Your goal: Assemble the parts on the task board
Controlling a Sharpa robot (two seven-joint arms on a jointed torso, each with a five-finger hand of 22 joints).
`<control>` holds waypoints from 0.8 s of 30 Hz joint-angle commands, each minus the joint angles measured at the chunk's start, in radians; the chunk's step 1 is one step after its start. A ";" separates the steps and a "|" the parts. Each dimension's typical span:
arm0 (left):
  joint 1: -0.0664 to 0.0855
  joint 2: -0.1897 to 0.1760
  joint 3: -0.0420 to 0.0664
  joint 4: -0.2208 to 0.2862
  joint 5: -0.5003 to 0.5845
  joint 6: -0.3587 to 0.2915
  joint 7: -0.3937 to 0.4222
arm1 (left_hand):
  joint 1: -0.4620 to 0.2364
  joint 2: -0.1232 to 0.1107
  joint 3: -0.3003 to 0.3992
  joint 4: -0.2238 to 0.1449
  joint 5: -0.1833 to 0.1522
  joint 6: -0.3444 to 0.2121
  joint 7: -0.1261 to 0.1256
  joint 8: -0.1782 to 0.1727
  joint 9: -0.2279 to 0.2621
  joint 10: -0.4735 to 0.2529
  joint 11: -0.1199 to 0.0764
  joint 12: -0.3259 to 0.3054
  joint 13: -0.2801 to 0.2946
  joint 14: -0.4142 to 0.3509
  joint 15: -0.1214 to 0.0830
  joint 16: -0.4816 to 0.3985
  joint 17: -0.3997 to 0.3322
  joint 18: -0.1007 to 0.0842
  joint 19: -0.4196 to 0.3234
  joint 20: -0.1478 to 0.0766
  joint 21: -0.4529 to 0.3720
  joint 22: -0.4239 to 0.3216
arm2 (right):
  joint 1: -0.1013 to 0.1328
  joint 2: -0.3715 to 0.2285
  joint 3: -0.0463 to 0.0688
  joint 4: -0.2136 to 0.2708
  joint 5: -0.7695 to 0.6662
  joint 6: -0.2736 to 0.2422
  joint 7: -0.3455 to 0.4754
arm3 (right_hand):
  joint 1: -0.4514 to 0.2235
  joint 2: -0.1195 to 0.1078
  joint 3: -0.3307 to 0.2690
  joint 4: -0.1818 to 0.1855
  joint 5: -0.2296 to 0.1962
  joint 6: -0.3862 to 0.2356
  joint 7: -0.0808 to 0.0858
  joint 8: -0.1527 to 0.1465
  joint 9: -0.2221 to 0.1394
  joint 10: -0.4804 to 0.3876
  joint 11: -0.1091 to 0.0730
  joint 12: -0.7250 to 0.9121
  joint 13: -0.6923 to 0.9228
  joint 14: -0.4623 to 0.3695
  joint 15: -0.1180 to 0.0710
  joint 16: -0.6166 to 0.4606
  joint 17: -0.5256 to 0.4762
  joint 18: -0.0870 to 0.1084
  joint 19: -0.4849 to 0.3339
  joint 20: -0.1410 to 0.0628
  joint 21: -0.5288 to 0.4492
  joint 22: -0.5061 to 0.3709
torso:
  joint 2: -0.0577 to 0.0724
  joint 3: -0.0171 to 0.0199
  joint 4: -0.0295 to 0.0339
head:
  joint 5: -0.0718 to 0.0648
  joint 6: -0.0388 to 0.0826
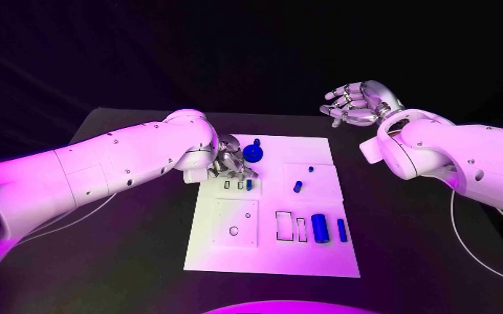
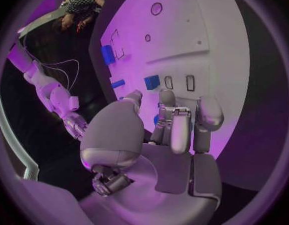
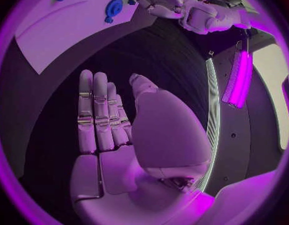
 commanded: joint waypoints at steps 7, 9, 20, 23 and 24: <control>0.002 0.003 -0.001 0.002 -0.002 0.039 -0.002 | 0.017 0.011 -0.007 -0.001 0.002 0.015 -0.002 -0.008 -0.004 0.011 0.001 0.011 0.006 0.044 0.007 0.010 0.113 -0.009 0.010 0.003 0.009 0.008 | 0.000 0.018 0.000 -0.020 0.144 -0.011 0.119 | -0.004 -0.034 0.085 -0.009 0.006 0.022 0.039 -0.018 -0.052 0.045 0.037 -0.153 -0.255 -0.084 0.052 -0.285 -0.164 0.010 -0.055 0.056 -0.190 -0.229 | -0.001 0.0008 0.0012 | 0.001 -0.003; 0.002 0.003 -0.002 0.003 -0.002 0.041 -0.002 | 0.020 0.011 -0.007 -0.001 0.002 0.019 -0.003 -0.009 -0.005 0.014 0.000 0.013 0.008 0.046 0.007 0.012 0.117 -0.010 0.012 0.004 0.011 0.012 | 0.000 0.021 0.000 -0.023 0.150 -0.009 0.122 | -0.005 -0.036 0.089 -0.010 0.006 0.022 0.041 -0.021 -0.057 0.047 0.039 -0.159 -0.270 -0.080 0.054 -0.297 -0.173 0.010 -0.052 0.057 -0.197 -0.244 | -0.001 0.0006 0.0010 | 0.002 -0.005; 0.002 0.006 -0.003 0.003 0.007 0.047 -0.003 | 0.027 0.014 -0.007 -0.001 0.002 0.029 -0.005 -0.009 -0.007 0.021 -0.002 0.020 0.017 0.050 0.005 0.018 0.126 -0.012 0.019 0.003 0.017 0.023 | 0.000 0.028 -0.001 -0.031 0.161 -0.004 0.122 | -0.013 -0.040 0.093 -0.013 0.012 0.017 0.049 -0.031 -0.071 0.042 0.047 -0.175 -0.313 -0.086 0.063 -0.336 -0.202 0.009 -0.058 0.065 -0.208 -0.294 | 0.000 -0.0002 -0.0003 | 0.003 -0.006; 0.002 0.009 -0.004 0.001 0.011 0.049 -0.003 | 0.030 0.015 -0.007 -0.001 0.003 0.032 -0.006 -0.009 -0.007 0.023 -0.003 0.021 0.018 0.051 0.005 0.019 0.128 -0.012 0.020 0.003 0.018 0.026 | 0.000 0.030 -0.001 -0.032 0.161 -0.003 0.122 | -0.013 -0.040 0.094 -0.014 0.013 0.016 0.050 -0.031 -0.072 0.042 0.048 -0.176 -0.316 -0.086 0.063 -0.338 -0.204 0.009 -0.059 0.065 -0.208 -0.297 | 0.000 -0.0004 -0.0006 | 0.003 -0.005; 0.001 0.010 -0.004 0.000 0.012 0.050 -0.003 | 0.032 0.016 -0.006 -0.001 0.003 0.033 -0.007 -0.010 -0.008 0.023 -0.003 0.021 0.019 0.051 0.005 0.020 0.130 -0.013 0.022 0.003 0.019 0.028 | 0.000 0.030 -0.001 -0.032 0.161 -0.003 0.122 | -0.014 -0.040 0.094 -0.014 0.013 0.016 0.050 -0.032 -0.072 0.041 0.048 -0.177 -0.317 -0.086 0.064 -0.339 -0.205 0.009 -0.060 0.066 -0.208 -0.299 | 0.000 -0.0005 -0.0008 | 0.003 -0.005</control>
